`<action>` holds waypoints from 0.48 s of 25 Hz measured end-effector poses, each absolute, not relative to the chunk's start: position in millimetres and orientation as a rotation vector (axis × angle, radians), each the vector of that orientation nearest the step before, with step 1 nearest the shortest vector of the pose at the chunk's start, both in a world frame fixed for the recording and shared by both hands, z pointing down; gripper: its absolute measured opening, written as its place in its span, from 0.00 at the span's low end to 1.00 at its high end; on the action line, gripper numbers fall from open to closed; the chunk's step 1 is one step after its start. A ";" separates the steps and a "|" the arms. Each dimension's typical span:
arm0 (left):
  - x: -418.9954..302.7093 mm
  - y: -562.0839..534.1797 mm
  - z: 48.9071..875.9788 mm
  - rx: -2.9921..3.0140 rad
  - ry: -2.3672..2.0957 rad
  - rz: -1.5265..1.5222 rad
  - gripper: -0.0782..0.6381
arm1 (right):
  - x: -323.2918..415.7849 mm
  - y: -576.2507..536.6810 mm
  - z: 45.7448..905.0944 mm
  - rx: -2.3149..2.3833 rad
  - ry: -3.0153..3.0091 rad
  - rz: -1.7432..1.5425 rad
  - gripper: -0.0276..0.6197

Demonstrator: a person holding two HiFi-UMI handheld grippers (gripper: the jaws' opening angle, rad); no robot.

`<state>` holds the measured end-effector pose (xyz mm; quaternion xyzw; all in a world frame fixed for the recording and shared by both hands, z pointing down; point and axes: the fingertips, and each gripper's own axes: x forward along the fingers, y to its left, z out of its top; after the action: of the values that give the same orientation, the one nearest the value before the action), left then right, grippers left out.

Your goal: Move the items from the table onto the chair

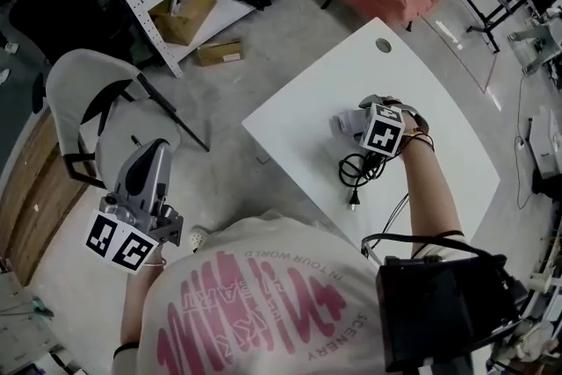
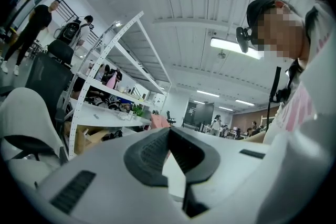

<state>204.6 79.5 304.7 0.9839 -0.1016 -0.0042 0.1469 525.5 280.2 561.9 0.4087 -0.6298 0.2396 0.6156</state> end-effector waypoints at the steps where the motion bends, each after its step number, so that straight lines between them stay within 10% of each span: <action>1: 206.0 78.2 304.4 2.830 -0.288 -0.017 0.12 | 525.3 276.3 557.4 0.970 -1.459 0.548 0.56; 12: 206.2 74.1 282.7 2.812 -0.227 -0.143 0.12 | 471.7 228.3 417.1 1.569 -1.874 0.427 0.54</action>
<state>206.2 74.1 282.7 0.9830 -0.0792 -0.0501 0.1578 471.7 228.3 417.1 0.5981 -0.7147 0.1627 0.3242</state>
